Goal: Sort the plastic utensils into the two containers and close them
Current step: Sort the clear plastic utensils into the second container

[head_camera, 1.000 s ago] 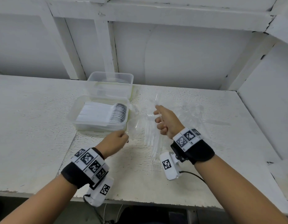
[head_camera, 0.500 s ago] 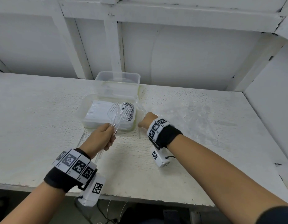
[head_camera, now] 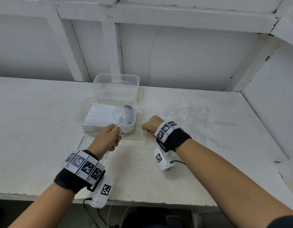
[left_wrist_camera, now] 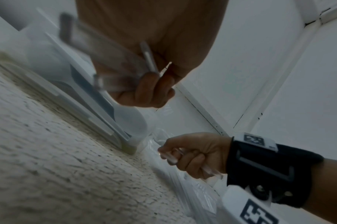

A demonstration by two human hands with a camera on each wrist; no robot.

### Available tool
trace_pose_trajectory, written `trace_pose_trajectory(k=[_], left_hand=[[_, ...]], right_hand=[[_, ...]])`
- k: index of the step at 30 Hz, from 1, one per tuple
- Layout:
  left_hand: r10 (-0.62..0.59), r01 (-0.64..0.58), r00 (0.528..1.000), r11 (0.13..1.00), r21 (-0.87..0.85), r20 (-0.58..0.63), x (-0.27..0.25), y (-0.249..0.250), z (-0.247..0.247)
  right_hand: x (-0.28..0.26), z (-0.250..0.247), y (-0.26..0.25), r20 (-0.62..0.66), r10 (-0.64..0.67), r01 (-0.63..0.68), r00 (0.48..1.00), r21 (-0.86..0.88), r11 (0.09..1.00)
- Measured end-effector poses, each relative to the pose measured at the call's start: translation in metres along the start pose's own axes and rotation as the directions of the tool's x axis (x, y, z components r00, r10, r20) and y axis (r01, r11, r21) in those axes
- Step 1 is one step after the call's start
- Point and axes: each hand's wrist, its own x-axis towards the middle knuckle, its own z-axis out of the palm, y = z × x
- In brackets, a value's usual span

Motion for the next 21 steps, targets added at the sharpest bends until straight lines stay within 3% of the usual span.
trace_pose_trajectory(k=[3, 5, 11, 21], left_hand=[[0.007, -0.007, 1.0, 0.999, -0.037, -0.011, -0.001, 0.002, 0.004], [0.006, -0.007, 1.0, 0.997, -0.071, -0.011, -0.001, 0.004, 0.008], [0.063, -0.056, 0.997, 0.988, -0.145, 0.042, -0.007, 0.01, 0.029], [0.047, -0.004, 0.968, 0.986, -0.17, 0.248, -0.021, 0.008, 0.062]], right_hand=[[-0.014, -0.015, 0.009, 0.045, 0.015, -0.03, 0.999, 0.358, 0.933], [-0.027, -0.024, 0.016, 0.03, 0.01, -0.023, 0.999, 0.481, 0.876], [-0.067, -0.026, 0.034, -0.046, -0.12, 0.121, 0.992, 0.64, 0.759], [-0.086, -0.008, 0.047, -0.199, -0.121, 0.231, 0.973, 0.777, 0.586]])
